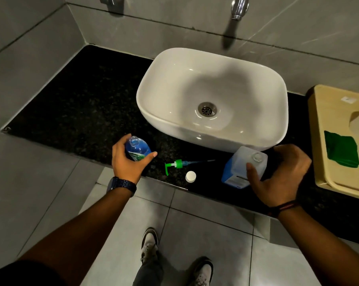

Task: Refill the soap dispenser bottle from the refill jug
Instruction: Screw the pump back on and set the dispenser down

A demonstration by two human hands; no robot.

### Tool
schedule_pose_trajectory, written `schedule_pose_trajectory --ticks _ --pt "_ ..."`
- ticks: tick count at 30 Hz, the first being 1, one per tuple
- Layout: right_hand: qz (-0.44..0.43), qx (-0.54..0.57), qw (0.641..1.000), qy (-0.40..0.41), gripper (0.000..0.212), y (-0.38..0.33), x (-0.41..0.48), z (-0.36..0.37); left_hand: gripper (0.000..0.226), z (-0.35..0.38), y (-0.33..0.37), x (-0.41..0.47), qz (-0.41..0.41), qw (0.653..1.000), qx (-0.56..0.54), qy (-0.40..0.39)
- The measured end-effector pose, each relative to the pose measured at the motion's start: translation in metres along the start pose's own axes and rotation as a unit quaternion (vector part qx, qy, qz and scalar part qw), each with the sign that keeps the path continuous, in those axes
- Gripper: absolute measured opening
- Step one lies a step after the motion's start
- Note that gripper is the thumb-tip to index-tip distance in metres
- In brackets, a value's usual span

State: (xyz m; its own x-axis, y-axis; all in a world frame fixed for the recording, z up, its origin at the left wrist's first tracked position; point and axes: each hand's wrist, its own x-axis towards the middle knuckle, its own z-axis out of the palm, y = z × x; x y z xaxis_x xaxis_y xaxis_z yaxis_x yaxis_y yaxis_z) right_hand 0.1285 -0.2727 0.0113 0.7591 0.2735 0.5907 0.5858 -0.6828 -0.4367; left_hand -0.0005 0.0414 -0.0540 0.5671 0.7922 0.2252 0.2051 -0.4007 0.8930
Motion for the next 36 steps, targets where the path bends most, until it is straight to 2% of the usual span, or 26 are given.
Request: schedule_pose_trajectory --ticks 3,4,6,8,10,11,14,16,18,21,24,28,30,33,36 --pt "-0.130 0.026 0.991 0.019 0.048 -0.032 0.002 0.015 0.086 0.004 -0.001 -0.004 -0.018 1.000 -0.005 0.001" --pt "-0.169 0.044 0.985 0.006 0.043 -0.044 0.001 0.024 0.087 0.005 -0.001 -0.005 -0.026 1.000 -0.009 0.004" --pt "-0.213 0.073 0.972 -0.071 0.030 -0.064 0.000 0.045 0.089 0.008 -0.001 -0.006 -0.037 0.999 -0.014 0.011" --pt "-0.194 0.066 0.955 -0.214 0.028 -0.077 -0.001 0.071 0.090 0.012 -0.002 -0.006 -0.049 0.999 -0.015 0.019" --pt "-0.133 0.035 0.923 -0.358 0.038 -0.083 -0.004 0.095 0.091 0.015 -0.002 -0.007 -0.061 0.998 -0.017 0.027" --pt "-0.117 0.019 0.907 -0.404 0.044 -0.084 -0.006 0.108 0.092 0.017 -0.002 -0.008 -0.068 0.997 -0.018 0.032" --pt "-0.101 -0.019 0.875 -0.473 0.052 -0.087 -0.009 0.140 0.092 0.020 -0.004 -0.008 -0.093 0.994 -0.026 0.049" --pt "-0.114 -0.048 0.866 -0.484 0.044 -0.087 -0.008 0.158 0.090 0.022 -0.006 -0.008 -0.110 0.992 -0.026 0.063" --pt "-0.128 -0.060 0.869 -0.474 0.035 -0.089 -0.005 0.168 0.088 0.023 -0.007 -0.007 -0.120 0.990 -0.019 0.074" --pt "-0.119 -0.016 0.897 -0.424 0.030 -0.093 0.000 0.170 0.085 0.022 -0.006 -0.005 -0.133 0.988 -0.020 0.073" --pt "-0.076 0.071 0.931 -0.350 0.031 -0.108 0.011 0.158 0.083 0.016 -0.003 -0.001 -0.145 0.986 -0.033 0.072" --pt "-0.078 0.185 0.956 -0.212 0.024 -0.143 0.045 0.123 0.080 0.003 0.012 0.007 -0.133 0.988 -0.031 0.074" --pt "-0.056 0.269 0.950 -0.150 0.022 -0.164 0.068 0.102 0.079 -0.002 0.025 0.012 -0.115 0.991 -0.024 0.068" --pt "0.012 0.401 0.911 -0.098 0.025 -0.195 0.109 0.066 0.079 -0.010 0.053 0.019 -0.078 0.996 -0.012 0.042" --pt "0.025 0.480 0.875 -0.060 0.028 -0.219 0.146 0.031 0.079 -0.015 0.086 0.026 -0.051 0.999 -0.011 0.012"
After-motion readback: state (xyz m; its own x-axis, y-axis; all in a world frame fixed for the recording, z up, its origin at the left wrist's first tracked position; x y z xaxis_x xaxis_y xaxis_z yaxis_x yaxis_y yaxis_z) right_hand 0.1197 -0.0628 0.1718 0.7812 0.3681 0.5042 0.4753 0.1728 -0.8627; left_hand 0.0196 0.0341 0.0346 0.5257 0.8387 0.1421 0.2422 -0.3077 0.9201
